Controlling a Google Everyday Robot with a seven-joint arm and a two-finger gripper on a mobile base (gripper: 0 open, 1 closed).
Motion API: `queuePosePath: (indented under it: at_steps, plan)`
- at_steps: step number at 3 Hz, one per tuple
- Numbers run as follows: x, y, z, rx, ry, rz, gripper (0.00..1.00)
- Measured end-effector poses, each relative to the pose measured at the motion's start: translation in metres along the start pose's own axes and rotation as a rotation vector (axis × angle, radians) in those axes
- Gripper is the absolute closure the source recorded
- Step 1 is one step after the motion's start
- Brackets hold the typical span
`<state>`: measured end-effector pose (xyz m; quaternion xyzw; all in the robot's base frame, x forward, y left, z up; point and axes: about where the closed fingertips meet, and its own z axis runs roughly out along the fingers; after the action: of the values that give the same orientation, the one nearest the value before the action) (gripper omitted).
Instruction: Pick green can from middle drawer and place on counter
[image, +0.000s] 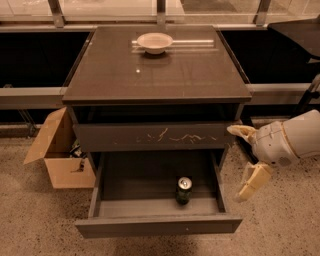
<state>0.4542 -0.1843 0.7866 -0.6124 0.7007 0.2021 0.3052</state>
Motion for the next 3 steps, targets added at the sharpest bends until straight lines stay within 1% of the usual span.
queuePosePath:
  at_steps: [1, 2, 3]
  plan:
    - [0.033, -0.003, 0.035, -0.041, -0.011, -0.031, 0.00]
    - [0.059, -0.004, 0.062, -0.060, -0.036, -0.062, 0.00]
    - [0.081, -0.005, 0.087, -0.073, -0.081, -0.059, 0.00]
